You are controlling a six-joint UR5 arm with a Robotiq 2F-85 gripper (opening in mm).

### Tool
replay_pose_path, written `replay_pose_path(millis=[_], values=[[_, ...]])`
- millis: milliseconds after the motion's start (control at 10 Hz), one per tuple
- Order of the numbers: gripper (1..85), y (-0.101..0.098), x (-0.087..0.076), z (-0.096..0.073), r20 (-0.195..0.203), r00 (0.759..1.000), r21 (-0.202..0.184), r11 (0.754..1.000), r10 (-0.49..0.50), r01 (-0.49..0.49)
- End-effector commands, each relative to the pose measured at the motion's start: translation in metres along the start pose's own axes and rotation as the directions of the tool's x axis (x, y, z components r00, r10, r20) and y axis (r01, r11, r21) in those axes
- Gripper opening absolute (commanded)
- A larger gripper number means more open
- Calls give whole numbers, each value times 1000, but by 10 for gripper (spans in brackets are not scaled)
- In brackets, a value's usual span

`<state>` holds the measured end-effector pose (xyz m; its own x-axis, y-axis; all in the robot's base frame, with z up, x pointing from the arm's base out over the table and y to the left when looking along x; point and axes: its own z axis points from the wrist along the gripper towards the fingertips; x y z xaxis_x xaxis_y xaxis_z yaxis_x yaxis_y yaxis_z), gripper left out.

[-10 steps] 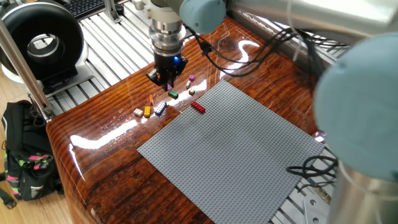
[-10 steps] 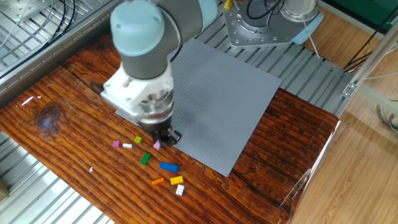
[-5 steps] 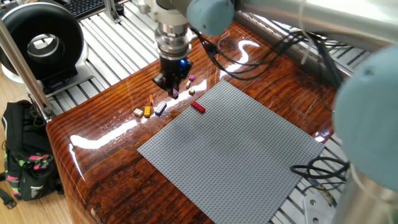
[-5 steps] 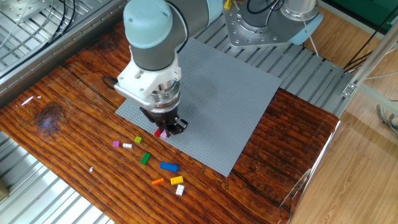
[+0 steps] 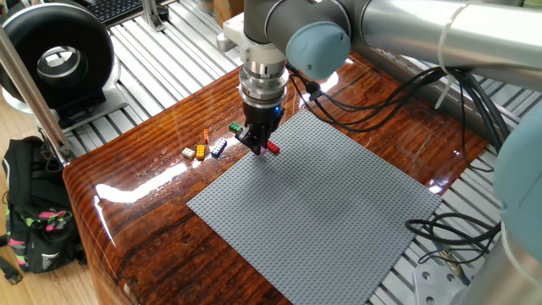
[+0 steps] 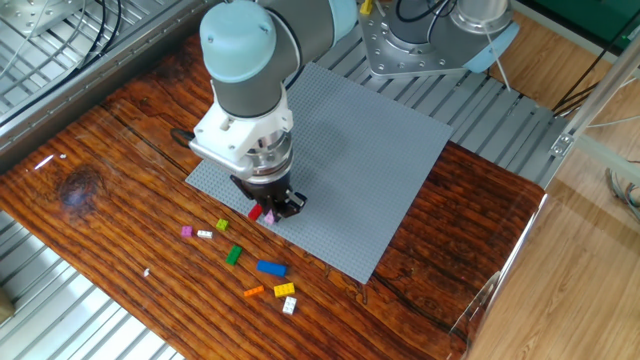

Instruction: Build with small Lego blocks

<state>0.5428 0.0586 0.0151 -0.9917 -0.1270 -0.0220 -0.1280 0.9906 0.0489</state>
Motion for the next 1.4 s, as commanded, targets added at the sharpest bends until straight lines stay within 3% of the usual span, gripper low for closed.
replay_pose_path(millis=[0, 1300], values=[[17, 1, -4, 1, 8, 1000, -13, 1000, 19, -19], [17, -1, 0, 10, -4, 999, -2, 999, 40, -40]])
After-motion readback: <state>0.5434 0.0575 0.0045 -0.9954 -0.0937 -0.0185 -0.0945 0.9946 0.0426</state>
